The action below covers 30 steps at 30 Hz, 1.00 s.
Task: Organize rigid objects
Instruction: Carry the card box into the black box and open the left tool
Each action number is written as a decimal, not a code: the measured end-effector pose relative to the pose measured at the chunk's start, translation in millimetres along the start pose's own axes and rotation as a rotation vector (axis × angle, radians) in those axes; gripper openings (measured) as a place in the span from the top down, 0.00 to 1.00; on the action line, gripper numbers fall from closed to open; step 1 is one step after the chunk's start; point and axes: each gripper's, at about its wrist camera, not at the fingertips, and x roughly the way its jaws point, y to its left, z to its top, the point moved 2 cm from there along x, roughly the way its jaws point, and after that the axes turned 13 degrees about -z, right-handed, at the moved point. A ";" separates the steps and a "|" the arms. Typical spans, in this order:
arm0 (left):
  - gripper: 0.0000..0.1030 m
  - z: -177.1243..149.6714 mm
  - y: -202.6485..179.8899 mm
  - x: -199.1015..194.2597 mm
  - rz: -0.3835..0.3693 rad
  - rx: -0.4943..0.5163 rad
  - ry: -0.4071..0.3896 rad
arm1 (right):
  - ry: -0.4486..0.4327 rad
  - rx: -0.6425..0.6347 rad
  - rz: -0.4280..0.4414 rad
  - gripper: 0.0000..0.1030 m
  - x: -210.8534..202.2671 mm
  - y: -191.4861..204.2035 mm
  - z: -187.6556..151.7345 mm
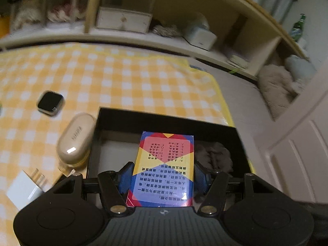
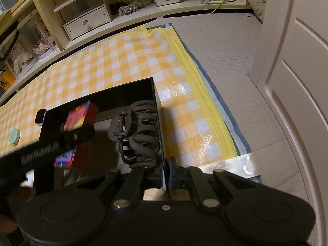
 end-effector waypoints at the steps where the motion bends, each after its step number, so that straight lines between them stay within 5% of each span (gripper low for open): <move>1: 0.40 1.7 -0.6 2.0 0.008 -0.004 -0.019 | -0.001 0.000 0.001 0.94 0.0 0.3 0.1; 6: 0.40 12.2 -2.2 10.1 0.006 -0.040 -0.049 | 0.001 0.004 0.006 0.93 0.8 0.5 0.6; 9: 0.23 14.1 -3.6 11.0 -0.051 -0.073 -0.034 | 0.002 0.008 0.008 0.93 0.8 0.6 0.7; 12: 0.22 15.1 -7.5 8.8 -0.079 -0.043 -0.022 | 0.002 0.007 0.006 0.93 1.1 2.0 0.8; 20: 0.45 14.3 -4.0 -3.2 -0.122 0.018 0.048 | 0.002 0.009 0.007 0.93 0.7 1.6 0.2; 30: 0.45 11.6 -7.5 -35.2 -0.115 0.171 0.108 | -0.001 0.014 0.010 0.93 0.2 1.5 -1.1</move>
